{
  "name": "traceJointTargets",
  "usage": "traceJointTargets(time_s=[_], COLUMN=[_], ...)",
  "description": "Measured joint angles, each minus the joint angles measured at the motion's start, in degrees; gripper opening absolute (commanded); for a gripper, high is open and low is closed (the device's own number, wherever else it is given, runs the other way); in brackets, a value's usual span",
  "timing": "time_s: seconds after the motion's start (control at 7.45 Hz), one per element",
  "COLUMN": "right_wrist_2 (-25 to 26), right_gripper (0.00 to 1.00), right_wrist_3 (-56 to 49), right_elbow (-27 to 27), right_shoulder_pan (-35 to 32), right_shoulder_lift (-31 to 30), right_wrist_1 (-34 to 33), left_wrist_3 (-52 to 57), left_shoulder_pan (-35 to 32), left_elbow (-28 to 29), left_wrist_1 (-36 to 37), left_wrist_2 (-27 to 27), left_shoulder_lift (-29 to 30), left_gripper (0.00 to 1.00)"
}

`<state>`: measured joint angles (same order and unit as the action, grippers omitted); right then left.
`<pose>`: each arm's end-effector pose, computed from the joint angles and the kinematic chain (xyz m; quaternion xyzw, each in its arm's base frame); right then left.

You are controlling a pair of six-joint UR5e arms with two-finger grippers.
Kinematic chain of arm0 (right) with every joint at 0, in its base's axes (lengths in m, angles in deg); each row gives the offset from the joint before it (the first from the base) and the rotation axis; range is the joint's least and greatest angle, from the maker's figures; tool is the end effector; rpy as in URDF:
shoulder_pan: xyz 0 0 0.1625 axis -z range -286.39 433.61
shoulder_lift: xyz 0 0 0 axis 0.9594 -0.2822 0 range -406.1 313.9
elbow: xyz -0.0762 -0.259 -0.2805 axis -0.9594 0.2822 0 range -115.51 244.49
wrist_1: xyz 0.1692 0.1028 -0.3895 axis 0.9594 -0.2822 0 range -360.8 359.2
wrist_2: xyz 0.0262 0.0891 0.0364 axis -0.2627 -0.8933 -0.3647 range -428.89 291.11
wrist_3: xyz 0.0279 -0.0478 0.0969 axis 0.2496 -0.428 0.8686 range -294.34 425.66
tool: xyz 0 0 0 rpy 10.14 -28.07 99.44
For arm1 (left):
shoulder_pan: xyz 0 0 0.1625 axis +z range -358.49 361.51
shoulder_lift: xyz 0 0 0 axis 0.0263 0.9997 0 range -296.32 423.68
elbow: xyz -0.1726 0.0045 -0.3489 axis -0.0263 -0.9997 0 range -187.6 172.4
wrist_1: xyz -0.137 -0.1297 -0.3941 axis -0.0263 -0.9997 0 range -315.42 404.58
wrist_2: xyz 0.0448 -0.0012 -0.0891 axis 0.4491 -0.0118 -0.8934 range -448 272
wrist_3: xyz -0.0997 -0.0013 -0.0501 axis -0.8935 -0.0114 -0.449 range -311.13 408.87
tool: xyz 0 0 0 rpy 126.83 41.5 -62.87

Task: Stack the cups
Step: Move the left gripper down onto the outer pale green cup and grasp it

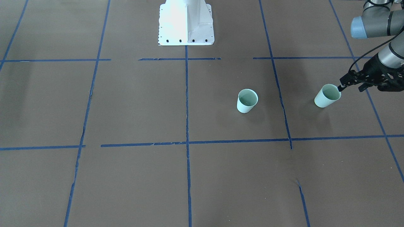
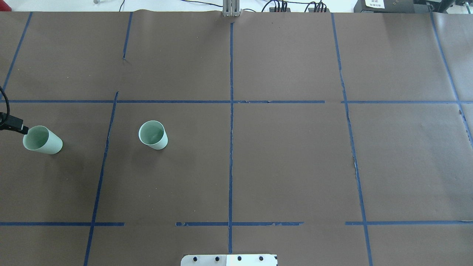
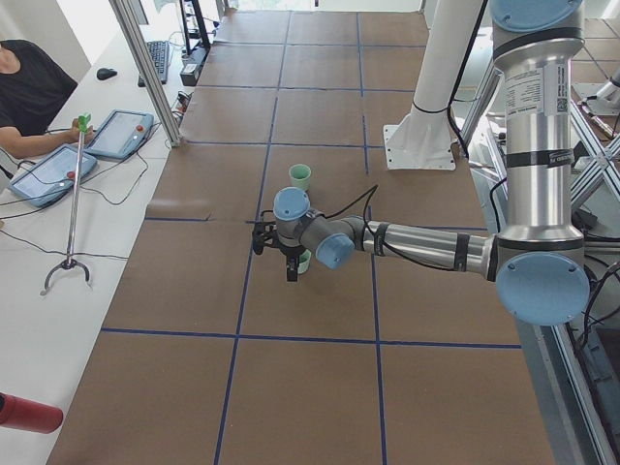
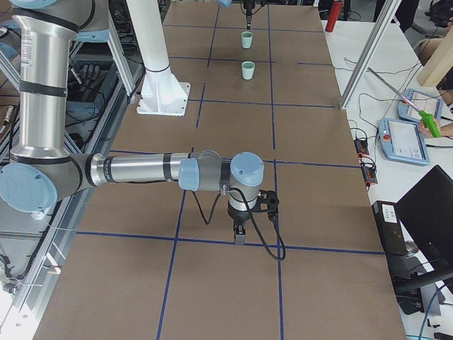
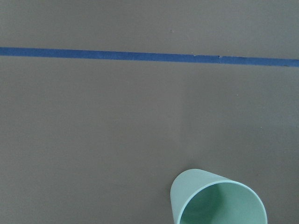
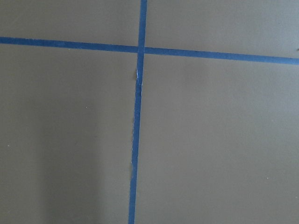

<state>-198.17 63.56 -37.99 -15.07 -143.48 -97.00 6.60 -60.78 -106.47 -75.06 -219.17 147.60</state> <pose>0.0519 -0.4638 0.5998 -0.0067 -0.3362 -0.0249 0.9414 0.1813 -0.4737 0.5468 0.0205 0.4265 -0.0165 0.9041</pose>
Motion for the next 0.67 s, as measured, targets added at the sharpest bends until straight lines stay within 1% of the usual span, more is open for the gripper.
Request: traceJointTargets(time_s=[0.27, 0.4, 0.54, 0.67], right_wrist_2=[0.0, 0.0, 0.0, 0.0], right_gripper=[1.00, 1.00, 1.00, 1.00], right_wrist_3=[0.0, 0.0, 0.0, 0.0], right_elbow=[0.0, 0.0, 0.0, 0.0], right_shoulder_pan=[0.0, 0.0, 0.0, 0.0], right_shoulder_lift=[0.0, 0.0, 0.0, 0.0], right_wrist_1=[0.0, 0.0, 0.0, 0.0], left_wrist_3=[-0.6, -0.7, -0.7, -0.7], left_shoulder_pan=[2.0, 2.9, 3.6, 4.1], left_elbow=[2.0, 3.0, 3.7, 4.0], left_wrist_1=[-1.2, -2.3, -3.0, -3.4], left_wrist_2=[0.7, 0.8, 0.8, 0.8], left_shoulder_lift=[0.7, 1.0, 1.3, 1.4], left_gripper=[1.00, 0.79, 0.27, 0.01])
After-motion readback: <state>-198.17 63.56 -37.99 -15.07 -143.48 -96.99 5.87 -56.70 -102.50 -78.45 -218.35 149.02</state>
